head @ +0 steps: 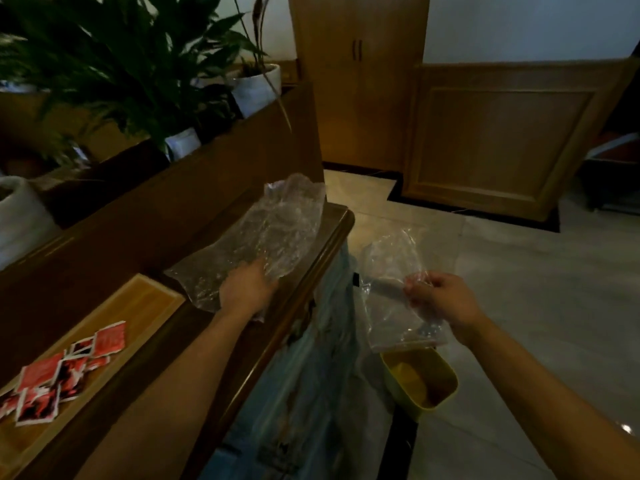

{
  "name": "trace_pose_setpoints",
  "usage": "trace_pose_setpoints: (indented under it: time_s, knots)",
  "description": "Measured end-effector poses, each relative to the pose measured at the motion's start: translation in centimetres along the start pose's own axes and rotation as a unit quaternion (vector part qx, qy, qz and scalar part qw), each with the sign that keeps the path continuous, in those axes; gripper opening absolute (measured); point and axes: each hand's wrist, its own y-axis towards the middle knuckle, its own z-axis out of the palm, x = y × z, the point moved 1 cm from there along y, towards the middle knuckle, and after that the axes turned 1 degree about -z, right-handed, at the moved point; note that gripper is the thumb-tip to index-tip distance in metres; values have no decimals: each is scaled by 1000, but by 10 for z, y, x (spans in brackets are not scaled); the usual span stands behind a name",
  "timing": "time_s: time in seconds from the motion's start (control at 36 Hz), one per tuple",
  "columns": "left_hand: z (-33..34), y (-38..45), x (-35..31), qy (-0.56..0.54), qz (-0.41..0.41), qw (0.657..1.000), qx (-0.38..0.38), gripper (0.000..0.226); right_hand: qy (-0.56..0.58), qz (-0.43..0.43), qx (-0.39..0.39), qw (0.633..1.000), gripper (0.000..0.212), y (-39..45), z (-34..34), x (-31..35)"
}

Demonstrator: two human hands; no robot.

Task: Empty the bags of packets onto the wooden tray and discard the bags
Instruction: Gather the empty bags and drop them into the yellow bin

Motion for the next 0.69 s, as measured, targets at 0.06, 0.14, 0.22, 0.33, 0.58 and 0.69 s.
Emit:
trace_pose_setpoints:
  time_s: [0.06,0.14,0.22,0.33,0.58,0.69]
  knots:
    - [1,0,-5,14,19,999,-26,37,9,8,0,1000,9,5,-9,-6]
    - [6,2,-19,26,23,998,-50,34,19,21,-6,1000,11,14,-27,-16]
    - [12,6,-33,-11,39,996,-74,26,37,34,-17,999,13,23,-44,-25]
    - [20,10,-68,-118,56,989,-64,20,52,41,-46,997,14,30,-66,-37]
    - [47,0,-178,-511,60,856,56,19,91,69,-101,988,17,32,-105,-54]
    - [75,0,-207,-557,33,821,122,20,87,74,-131,985,17,29,-120,-62]
